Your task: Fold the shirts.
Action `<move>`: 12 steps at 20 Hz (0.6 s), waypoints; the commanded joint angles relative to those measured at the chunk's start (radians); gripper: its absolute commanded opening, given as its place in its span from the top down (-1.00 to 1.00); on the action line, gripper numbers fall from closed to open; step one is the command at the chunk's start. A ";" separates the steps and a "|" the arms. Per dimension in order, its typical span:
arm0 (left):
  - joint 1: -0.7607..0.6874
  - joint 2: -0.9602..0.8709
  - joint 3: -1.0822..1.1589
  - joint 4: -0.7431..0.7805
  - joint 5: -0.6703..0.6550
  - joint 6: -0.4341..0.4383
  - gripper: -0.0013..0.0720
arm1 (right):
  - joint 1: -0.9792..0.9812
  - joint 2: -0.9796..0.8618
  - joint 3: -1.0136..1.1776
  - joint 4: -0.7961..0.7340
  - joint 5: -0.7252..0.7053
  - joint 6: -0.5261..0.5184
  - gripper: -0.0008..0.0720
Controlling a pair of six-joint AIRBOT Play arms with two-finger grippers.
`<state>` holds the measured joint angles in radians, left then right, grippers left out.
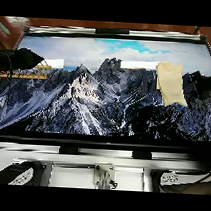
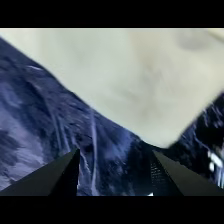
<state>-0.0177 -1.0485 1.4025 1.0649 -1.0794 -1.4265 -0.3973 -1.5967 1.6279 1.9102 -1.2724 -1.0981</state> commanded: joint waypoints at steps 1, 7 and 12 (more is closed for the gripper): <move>-0.023 -0.124 0.091 0.220 -0.145 0.031 0.88 | 0.105 0.119 0.114 -0.002 0.244 -0.282 -0.49; -0.123 -0.399 0.193 0.444 -0.473 -0.109 -0.97 | 0.484 0.121 0.127 -0.371 -0.125 -0.276 -0.50; -0.168 -0.420 0.191 0.443 -0.447 -0.108 -0.97 | 0.551 0.035 0.127 -0.298 -0.232 -0.264 -0.50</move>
<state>-0.1612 -1.4452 1.5875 1.4818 -1.5051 -1.5162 0.0990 -1.5288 1.7523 1.6264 -1.4197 -1.3693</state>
